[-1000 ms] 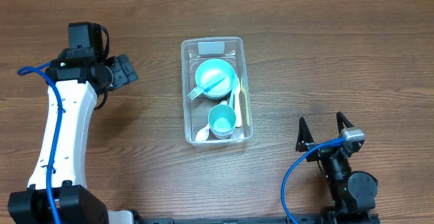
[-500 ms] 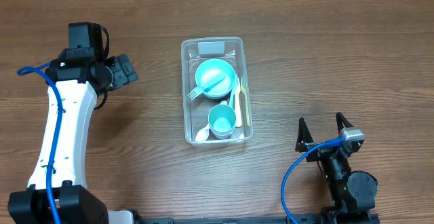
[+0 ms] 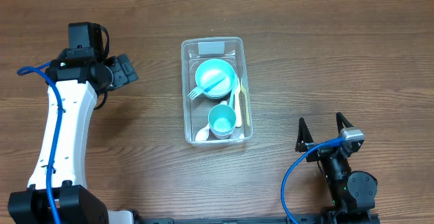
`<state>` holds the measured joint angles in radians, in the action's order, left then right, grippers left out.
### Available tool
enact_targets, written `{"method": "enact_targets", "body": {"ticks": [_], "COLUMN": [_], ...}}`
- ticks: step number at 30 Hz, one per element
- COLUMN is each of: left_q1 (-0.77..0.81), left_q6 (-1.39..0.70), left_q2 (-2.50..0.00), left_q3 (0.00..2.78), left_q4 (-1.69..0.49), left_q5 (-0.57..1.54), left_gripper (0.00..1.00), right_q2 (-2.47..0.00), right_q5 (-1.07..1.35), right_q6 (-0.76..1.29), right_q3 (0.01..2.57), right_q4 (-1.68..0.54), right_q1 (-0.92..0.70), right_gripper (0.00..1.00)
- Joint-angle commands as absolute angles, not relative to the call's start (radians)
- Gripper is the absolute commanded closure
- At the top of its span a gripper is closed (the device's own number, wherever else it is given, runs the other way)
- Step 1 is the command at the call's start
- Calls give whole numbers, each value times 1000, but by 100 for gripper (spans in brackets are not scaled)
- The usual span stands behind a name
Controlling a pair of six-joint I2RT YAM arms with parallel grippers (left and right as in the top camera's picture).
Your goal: Pack container
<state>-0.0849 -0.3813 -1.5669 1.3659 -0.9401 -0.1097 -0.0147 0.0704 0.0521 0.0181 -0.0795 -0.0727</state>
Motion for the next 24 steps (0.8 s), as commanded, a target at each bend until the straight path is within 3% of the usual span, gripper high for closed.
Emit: {"method": "enact_targets", "body": {"ticks": [1, 17, 24], "left_q1": [-89, -89, -89], "left_q6": [-359, -358, -359], "left_q2": [-1501, -540, -176], "left_q3": [1383, 1370, 1117], "left_q4": [-938, -1000, -1079], "left_q5": [-115, -128, -139], "left_gripper": [0, 0, 0], "right_q2": [-3, -3, -3], "right_q5": [62, 62, 62], "right_q6": [49, 49, 49], "right_q3": [8, 8, 8], "right_q4": [-77, -77, -77], "right_q1": [-70, -70, -70], "right_gripper": [0, 0, 0]}}
